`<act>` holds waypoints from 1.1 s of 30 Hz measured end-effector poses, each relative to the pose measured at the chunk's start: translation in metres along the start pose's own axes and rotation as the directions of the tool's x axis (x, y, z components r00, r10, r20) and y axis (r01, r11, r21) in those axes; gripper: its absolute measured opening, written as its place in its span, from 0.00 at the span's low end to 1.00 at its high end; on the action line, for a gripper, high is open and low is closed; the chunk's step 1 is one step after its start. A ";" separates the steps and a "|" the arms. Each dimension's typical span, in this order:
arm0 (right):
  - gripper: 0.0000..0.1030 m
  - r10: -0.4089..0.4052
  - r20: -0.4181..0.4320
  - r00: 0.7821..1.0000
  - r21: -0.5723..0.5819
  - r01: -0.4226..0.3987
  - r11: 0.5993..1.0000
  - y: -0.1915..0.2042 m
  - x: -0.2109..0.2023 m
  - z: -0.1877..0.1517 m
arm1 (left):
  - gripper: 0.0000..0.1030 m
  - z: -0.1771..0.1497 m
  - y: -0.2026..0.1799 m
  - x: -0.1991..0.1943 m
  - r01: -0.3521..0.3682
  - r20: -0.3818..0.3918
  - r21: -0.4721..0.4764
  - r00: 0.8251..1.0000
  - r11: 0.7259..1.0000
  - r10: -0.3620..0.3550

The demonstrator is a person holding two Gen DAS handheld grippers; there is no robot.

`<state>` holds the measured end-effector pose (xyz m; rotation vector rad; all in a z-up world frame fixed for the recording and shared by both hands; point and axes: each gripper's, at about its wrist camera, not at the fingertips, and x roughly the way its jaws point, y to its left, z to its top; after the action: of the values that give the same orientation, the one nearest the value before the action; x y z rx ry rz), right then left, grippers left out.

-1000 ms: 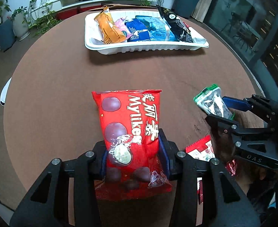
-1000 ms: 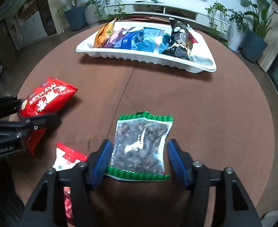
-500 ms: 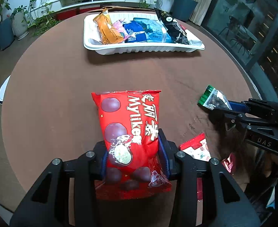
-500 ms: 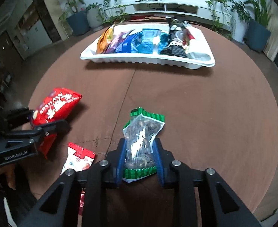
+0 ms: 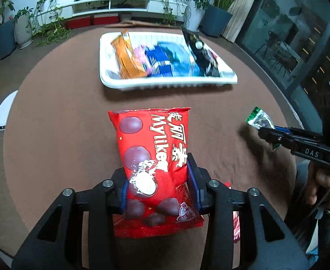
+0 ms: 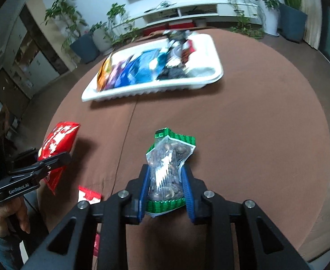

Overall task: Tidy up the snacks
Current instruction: 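Carry both bags into the white tray and open both grippers to release them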

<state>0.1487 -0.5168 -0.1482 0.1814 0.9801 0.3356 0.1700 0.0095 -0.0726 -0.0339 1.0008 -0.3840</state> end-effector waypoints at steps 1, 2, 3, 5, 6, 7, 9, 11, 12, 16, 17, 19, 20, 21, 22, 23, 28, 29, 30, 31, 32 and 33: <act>0.29 -0.002 0.010 1.000 0.011 0.002 1.000 -0.005 -0.003 0.005 | 0.37 0.006 0.002 -0.003 0.001 0.011 -0.003 1.000 1.000 -0.001; 0.29 -0.004 0.019 1.000 0.020 0.003 1.000 -0.010 -0.006 0.010 | 0.37 0.012 0.004 -0.005 0.000 0.020 -0.005 1.000 1.000 0.000; 0.29 -0.006 0.028 1.000 0.027 0.006 1.000 -0.013 -0.009 0.015 | 0.37 0.021 0.006 -0.008 -0.005 0.031 -0.005 1.000 1.000 0.005; 0.29 -0.017 0.057 0.998 0.034 0.015 0.999 -0.019 -0.017 0.030 | 0.37 0.037 0.009 -0.013 -0.016 0.059 -0.004 0.998 1.000 0.016; 0.29 -0.017 0.069 0.998 0.034 0.014 0.999 -0.019 -0.020 0.036 | 0.37 0.049 0.011 -0.016 -0.018 0.074 -0.004 0.997 1.000 0.018; 0.29 -0.014 0.089 0.996 0.032 0.011 0.999 -0.019 -0.024 0.048 | 0.37 0.058 0.012 -0.018 -0.018 0.084 -0.004 0.996 1.000 0.018; 0.29 0.007 0.123 0.992 0.023 -0.010 1.000 -0.015 -0.031 0.066 | 0.37 0.081 0.013 -0.020 -0.025 0.109 -0.001 0.994 1.000 0.025; 0.29 0.037 0.159 0.987 0.004 -0.038 0.999 -0.006 -0.035 0.087 | 0.37 0.103 0.014 -0.019 -0.026 0.126 0.002 0.992 1.000 0.026; 0.29 0.048 0.175 0.983 -0.006 -0.048 0.999 -0.001 -0.036 0.096 | 0.37 0.112 0.013 -0.018 -0.027 0.134 0.005 0.991 1.000 0.026; 0.29 0.092 0.203 0.975 -0.025 -0.089 0.996 0.020 -0.029 0.135 | 0.37 0.155 0.010 -0.004 -0.033 0.152 0.008 0.988 0.999 0.031; 0.30 0.101 0.196 0.975 -0.026 -0.098 0.995 0.025 -0.021 0.145 | 0.37 0.163 0.009 0.001 -0.035 0.150 0.006 0.988 0.999 0.034; 0.30 0.112 0.170 0.979 -0.015 -0.111 0.994 0.030 -0.004 0.160 | 0.37 0.178 0.011 0.019 -0.040 0.130 0.002 0.991 0.999 0.040; 0.30 0.108 0.151 0.983 -0.011 -0.108 0.994 0.034 0.009 0.168 | 0.37 0.183 0.012 0.027 -0.041 0.122 -0.001 0.992 0.999 0.041; 0.30 0.102 0.139 0.985 -0.011 -0.102 0.995 0.036 0.019 0.172 | 0.37 0.187 0.013 0.034 -0.042 0.114 -0.003 0.993 0.999 0.042; 0.30 0.097 0.124 0.988 -0.011 -0.096 0.995 0.039 0.029 0.176 | 0.37 0.191 0.013 0.043 -0.042 0.103 -0.003 0.994 0.999 0.042; 0.30 0.095 0.110 0.989 -0.012 -0.094 0.995 0.040 0.036 0.179 | 0.37 0.195 0.013 0.051 -0.040 0.091 -0.001 0.995 0.999 0.040; 0.30 0.078 0.058 0.995 -0.015 -0.077 0.997 0.044 0.071 0.187 | 0.38 0.203 0.018 0.087 -0.036 0.044 -0.012 0.998 0.999 0.037; 0.30 0.072 0.052 0.996 -0.013 -0.071 0.997 0.044 0.077 0.188 | 0.38 0.203 0.020 0.092 -0.038 0.037 -0.016 0.999 0.999 0.038; 0.30 0.068 0.045 0.997 -0.011 -0.067 0.998 0.043 0.082 0.188 | 0.38 0.203 0.021 0.097 -0.035 0.034 -0.019 0.999 0.999 0.036; 0.30 0.066 0.034 0.997 -0.008 -0.066 0.998 0.042 0.087 0.189 | 0.38 0.204 0.022 0.101 -0.032 0.032 -0.019 0.999 0.999 0.033; 0.30 0.064 0.025 0.998 -0.006 -0.064 0.998 0.041 0.092 0.189 | 0.38 0.202 0.022 0.104 -0.035 0.030 -0.017 0.999 0.999 0.035; 0.30 0.057 0.012 0.998 -0.008 -0.057 0.998 0.040 0.098 0.188 | 0.38 0.202 0.022 0.107 -0.039 0.029 -0.017 0.999 0.999 0.040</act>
<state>0.3485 -0.4439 -0.1094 0.2050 0.9624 0.3901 0.3946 -0.0353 -0.0543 -0.0349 0.9738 -0.3378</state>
